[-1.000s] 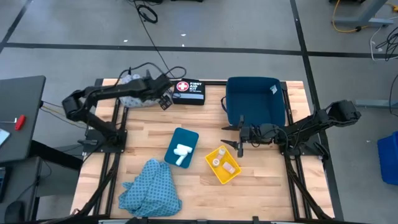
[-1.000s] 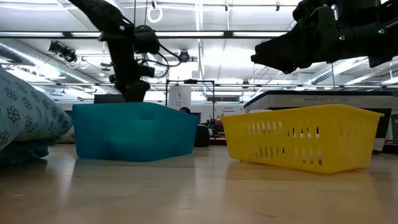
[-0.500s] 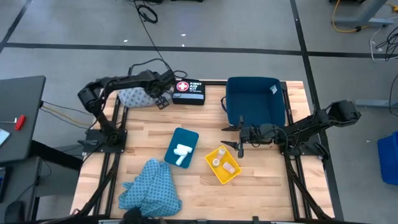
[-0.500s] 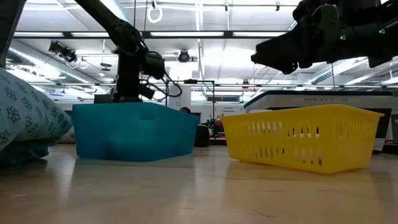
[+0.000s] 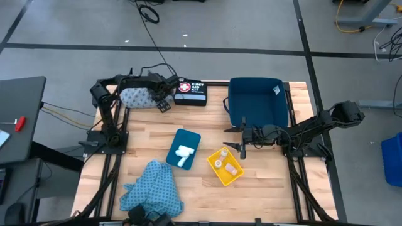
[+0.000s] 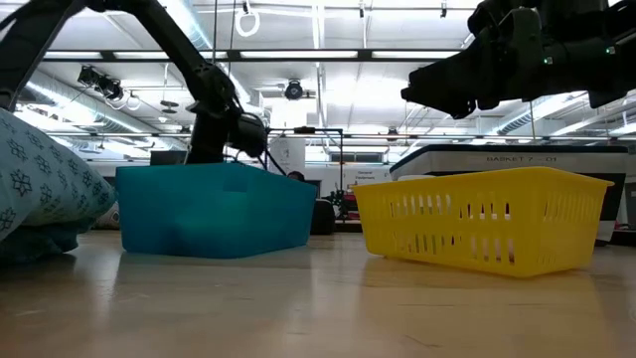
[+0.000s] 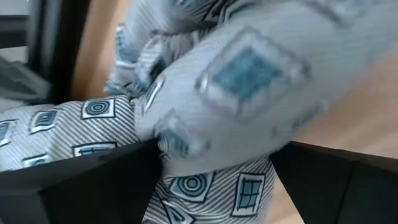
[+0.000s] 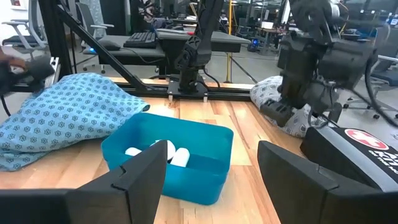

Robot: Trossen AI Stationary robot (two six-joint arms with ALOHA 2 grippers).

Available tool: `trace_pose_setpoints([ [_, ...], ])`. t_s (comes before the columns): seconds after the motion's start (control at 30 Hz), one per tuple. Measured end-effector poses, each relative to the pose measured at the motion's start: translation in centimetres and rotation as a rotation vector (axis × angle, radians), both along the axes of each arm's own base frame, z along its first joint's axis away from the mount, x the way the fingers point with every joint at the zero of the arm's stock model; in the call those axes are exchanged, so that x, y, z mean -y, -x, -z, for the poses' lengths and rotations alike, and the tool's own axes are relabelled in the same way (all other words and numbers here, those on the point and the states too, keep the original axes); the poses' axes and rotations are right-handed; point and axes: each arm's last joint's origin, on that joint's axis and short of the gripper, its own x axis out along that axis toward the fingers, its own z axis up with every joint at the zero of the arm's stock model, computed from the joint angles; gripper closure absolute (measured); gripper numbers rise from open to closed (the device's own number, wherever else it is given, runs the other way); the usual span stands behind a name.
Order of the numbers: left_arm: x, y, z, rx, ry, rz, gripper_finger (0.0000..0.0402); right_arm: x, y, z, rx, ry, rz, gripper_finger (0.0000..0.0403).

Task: Pick & place medical supplies in basket/bin
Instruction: Put the gray patient gown into the blue laundry bin

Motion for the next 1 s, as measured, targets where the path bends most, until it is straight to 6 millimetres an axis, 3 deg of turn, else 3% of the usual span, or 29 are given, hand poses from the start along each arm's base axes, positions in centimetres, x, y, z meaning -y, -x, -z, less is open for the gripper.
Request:
trace_pose_setpoints([
  [0.2, -0.4, -0.5, 2.1, -0.046, -0.009, -0.031, 0.0148, 0.0, 0.0, 0.0, 0.0, 0.0, -0.001, 0.0145],
  [0.3, -0.4, -0.4, 2.2, -0.047, -0.025, -0.057, 0.0217, -0.1, 0.0, 0.0, 0.0, 0.0, -0.002, 0.0145],
  [0.43, -0.3, -0.2, 1.8, -0.053, -0.041, -0.072, 0.0345, -0.1, 0.0, 0.0, 0.0, 0.0, -0.002, 0.0145],
  [0.47, -0.3, -0.2, 1.6, -0.05, -0.051, -0.077, 0.0355, -0.1, 0.0, 0.0, 0.0, 0.0, -0.002, 0.0145],
  [0.6, 0.6, -0.3, 0.2, -0.068, -0.106, -0.051, 0.0355, -0.1, 0.0, 0.0, 0.001, -0.002, -0.002, 0.0145],
  [0.9, 4.2, 0.0, -6.9, 0.027, -0.339, -0.004, 0.0355, -0.1, 0.0, -0.3, 0.027, -0.002, -0.007, 0.0145],
  [1.0, 5.2, 0.4, -8.8, 0.095, -0.381, -0.005, 0.0355, -0.3, 0.0, -0.8, 0.079, -0.003, -0.083, 0.0145],
])
